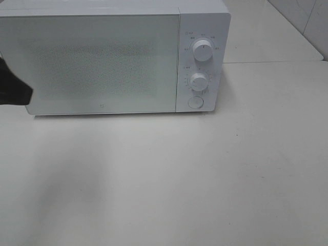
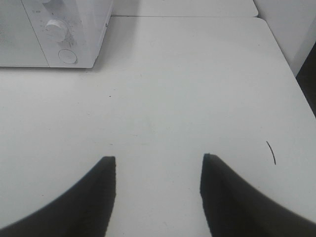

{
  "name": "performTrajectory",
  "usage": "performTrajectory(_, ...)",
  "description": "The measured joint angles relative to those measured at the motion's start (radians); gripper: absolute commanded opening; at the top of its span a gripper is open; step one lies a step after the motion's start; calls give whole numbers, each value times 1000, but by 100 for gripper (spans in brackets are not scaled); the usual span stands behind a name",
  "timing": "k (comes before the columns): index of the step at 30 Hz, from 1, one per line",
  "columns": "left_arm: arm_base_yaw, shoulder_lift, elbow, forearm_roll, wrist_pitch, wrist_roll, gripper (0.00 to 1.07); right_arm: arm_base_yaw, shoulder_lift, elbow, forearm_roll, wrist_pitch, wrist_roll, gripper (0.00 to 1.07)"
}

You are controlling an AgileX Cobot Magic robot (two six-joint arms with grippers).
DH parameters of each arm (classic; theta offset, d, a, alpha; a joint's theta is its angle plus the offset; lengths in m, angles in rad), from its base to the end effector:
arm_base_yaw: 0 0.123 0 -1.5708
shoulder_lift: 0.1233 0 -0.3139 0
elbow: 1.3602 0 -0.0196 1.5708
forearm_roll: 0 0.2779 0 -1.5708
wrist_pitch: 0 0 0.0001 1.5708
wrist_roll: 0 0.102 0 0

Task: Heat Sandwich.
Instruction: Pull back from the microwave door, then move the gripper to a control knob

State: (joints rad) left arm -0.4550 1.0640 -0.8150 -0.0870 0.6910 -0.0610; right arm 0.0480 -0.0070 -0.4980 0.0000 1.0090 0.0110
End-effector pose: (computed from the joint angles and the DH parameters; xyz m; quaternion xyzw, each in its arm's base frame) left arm 0.2015 -0.1049 0.3121 0.1619 0.9215 -0.1260 0.3298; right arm 0.0011 0.0001 0.2895 -0.0155 0.8379 0.0161 0.5453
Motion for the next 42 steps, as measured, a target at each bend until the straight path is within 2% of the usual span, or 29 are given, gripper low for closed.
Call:
performTrajectory(2, 74, -51, 0, -2, 110, 5, 68, 0, 0, 0, 0, 0, 0, 52)
performTrajectory(4, 97, -67, 0, -2, 141, 13, 68, 0, 0, 0, 0, 0, 0, 52)
performTrajectory(6, 155, -106, 0, -2, 216, 33, 68, 0, 0, 0, 0, 0, 0, 52)
performTrajectory(7, 210, -145, 0, -2, 282, 56, 68, 0, 0, 0, 0, 0, 0, 52)
performTrajectory(8, 210, -145, 0, -2, 282, 56, 68, 0, 0, 0, 0, 0, 0, 52)
performTrajectory(12, 366, -239, 0, -2, 382, 114, 68, 0, 0, 0, 0, 0, 0, 52)
performTrajectory(14, 393, -256, 0, -3, 396, 124, 68, 0, 0, 0, 0, 0, 0, 52)
performTrajectory(17, 530, -336, 0, -15, 478, 172, 68, 0, 0, 0, 0, 0, 0, 52)
performTrajectory(18, 530, -336, 0, -15, 478, 172, 68, 0, 0, 0, 0, 0, 0, 52)
performTrajectory(21, 611, -416, 7, -37, 517, 209, 68, 0, 0, 0, 0, 0, 0, 52)
performTrajectory(24, 635, -472, 25, -44, 523, 215, 68, 0, 0, 0, 0, 0, 0, 52)
performTrajectory(25, 645, -536, 54, -49, 525, 215, 68, 0, 0, 0, 0, 0, 0, 52)
performTrajectory(27, 645, -563, 70, -50, 525, 215, 68, 0, 0, 0, 0, 0, 0, 52)
performTrajectory(35, 645, -850, 174, -56, 529, 199, 68, 0, 0, 0, 0, 0, 0, 52)
performTrajectory(42, 645, -979, 218, -56, 531, 199, 68, 0, 0, 0, 0, 0, 0, 52)
